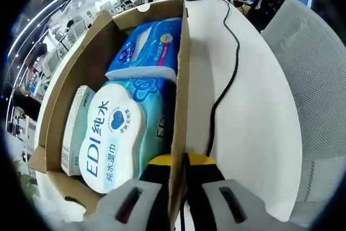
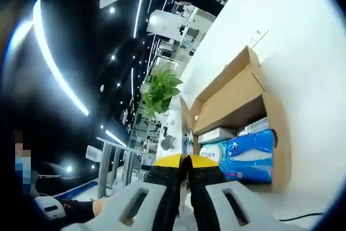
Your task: Operate the shoe box by opening the lid, removing the specified soft item, and placing it in the target area until the item is outside and the box remains undamaged.
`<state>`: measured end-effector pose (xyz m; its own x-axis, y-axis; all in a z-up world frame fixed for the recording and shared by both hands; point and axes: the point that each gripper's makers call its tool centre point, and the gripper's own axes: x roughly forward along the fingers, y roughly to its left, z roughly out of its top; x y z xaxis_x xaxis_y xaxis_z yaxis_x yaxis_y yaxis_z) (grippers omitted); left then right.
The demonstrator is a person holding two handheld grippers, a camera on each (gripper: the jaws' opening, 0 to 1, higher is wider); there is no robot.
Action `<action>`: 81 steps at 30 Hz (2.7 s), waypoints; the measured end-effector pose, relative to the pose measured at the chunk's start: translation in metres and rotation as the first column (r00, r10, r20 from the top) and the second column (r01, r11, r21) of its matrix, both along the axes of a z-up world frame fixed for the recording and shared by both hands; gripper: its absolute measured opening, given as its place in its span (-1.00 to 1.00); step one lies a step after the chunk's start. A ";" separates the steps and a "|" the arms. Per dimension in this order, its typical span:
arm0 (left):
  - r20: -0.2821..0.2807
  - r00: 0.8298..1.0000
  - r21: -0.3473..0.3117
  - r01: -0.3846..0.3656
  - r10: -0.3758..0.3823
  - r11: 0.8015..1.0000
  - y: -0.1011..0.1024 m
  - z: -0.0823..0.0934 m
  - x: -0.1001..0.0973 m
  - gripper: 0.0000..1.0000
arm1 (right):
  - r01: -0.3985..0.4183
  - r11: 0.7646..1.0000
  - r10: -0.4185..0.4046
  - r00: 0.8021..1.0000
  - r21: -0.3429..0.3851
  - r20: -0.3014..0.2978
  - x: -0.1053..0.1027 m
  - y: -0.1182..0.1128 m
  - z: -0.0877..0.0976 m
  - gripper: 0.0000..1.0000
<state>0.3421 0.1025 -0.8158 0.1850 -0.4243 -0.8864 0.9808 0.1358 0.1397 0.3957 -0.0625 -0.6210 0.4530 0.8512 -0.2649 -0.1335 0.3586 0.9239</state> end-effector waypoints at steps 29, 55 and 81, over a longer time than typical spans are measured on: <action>-0.001 1.000 -0.001 0.005 -0.005 1.000 0.000 0.000 0.000 -0.93 | 0.084 0.995 -0.084 0.996 0.045 0.015 -0.051 -0.065 0.017 -1.00; -0.001 1.000 0.001 0.004 -0.004 1.000 -0.001 0.000 0.000 -0.93 | 0.144 0.987 -0.142 0.989 -0.071 0.033 -0.093 -0.103 0.037 -1.00; 0.000 1.000 0.000 0.005 -0.005 1.000 0.000 0.000 0.000 -0.93 | 0.093 0.984 -0.089 0.996 -0.154 0.029 -0.059 -0.127 0.037 -1.00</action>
<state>0.3417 0.1023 -0.8158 0.1826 -0.4251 -0.8865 0.9816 0.1304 0.1396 0.3371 -0.1893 -0.5836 0.5337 0.7556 -0.3798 -0.1134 0.5090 0.8533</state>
